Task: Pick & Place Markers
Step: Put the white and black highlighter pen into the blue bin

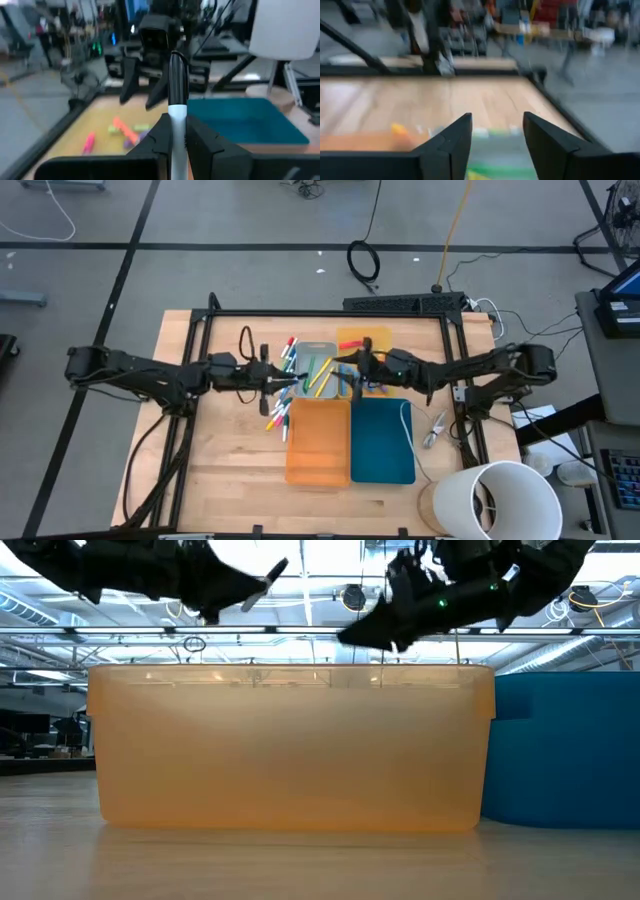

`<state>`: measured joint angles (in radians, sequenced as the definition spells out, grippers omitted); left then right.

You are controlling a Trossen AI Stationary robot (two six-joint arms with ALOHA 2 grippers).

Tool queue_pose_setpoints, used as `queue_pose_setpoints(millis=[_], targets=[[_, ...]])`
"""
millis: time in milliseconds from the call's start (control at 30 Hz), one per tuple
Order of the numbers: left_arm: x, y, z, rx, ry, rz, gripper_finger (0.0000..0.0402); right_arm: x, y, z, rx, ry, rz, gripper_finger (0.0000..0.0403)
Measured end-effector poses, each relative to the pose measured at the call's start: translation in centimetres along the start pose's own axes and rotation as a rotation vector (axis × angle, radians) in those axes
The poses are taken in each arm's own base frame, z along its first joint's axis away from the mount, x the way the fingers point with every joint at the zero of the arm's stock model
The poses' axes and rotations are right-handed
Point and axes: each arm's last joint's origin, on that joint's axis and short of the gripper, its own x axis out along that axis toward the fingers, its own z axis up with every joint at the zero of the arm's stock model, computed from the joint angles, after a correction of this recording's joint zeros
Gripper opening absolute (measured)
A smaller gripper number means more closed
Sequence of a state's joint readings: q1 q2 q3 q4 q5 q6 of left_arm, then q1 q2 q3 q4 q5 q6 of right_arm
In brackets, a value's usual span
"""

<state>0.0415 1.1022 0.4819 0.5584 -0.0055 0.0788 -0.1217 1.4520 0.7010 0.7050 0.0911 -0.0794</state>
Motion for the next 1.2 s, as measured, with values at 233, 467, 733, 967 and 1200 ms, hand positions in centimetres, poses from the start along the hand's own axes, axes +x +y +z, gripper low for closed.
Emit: queue_pose_setpoints(millis=[233,467,733,967,1200], targets=[[1.4,-0.2,-0.9,0.014,-0.029,-0.048,0.0035,0.8,2.1,2.2,-0.004,-0.225,0.132,0.0235],[2.2,-0.1,-1.3,0.008,-0.061,-0.049,0.0035,2.8,2.8,3.8,0.002,-0.27,0.199,0.0259],[2.2,0.1,-1.2,0.008,-0.072,-0.048,0.0035,4.9,3.3,3.5,0.008,-0.25,0.259,0.0248],[2.2,0.0,-1.2,-0.006,-0.074,-0.07,0.0035,7.4,3.9,3.2,-0.002,-0.242,0.306,0.0245],[2.2,-0.1,-1.2,-0.002,-0.07,-0.073,0.0035,7.5,3.8,3.2,-0.005,-0.229,0.3,0.0213]])
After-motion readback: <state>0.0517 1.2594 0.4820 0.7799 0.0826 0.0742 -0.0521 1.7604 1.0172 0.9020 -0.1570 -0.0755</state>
